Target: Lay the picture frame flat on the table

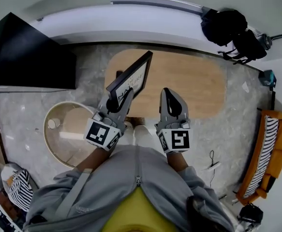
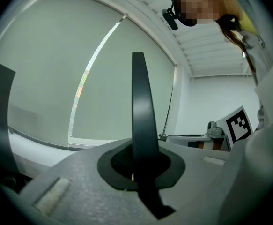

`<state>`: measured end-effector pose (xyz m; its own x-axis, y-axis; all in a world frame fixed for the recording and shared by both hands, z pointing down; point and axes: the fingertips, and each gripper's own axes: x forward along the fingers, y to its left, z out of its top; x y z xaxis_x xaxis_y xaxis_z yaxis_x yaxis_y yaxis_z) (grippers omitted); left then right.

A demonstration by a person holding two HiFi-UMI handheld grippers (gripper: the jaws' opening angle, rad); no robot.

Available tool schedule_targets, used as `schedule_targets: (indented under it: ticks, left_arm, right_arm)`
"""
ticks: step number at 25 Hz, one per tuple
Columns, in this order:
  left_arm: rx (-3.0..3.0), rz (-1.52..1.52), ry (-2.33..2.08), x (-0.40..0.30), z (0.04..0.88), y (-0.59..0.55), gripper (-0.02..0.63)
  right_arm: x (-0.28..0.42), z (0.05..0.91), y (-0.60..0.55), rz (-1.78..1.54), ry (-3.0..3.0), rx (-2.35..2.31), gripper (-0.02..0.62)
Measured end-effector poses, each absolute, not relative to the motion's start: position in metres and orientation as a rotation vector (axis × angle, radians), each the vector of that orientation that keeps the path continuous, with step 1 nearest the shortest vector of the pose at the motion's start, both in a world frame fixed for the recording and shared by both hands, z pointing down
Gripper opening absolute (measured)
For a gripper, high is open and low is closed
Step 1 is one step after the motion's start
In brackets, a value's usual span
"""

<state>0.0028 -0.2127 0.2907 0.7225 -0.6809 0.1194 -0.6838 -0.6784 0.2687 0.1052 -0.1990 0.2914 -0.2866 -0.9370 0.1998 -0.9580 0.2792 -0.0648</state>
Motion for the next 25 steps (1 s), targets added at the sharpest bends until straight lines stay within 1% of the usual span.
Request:
schedule_targets:
  ticks: [13,25]
  left_arm:
    - [2.588,0.023,-0.942,0.018,0.358,-0.238,0.011]
    - [2.526,0.037,-0.849,0.012,0.458,-0.239,0.012]
  right_arm:
    - [0.105,0.373,-0.23,0.371,-2.496,1.643,0.037]
    - [0.089,0.476,-0.241,0.523,-2.556,1.506,0.069]
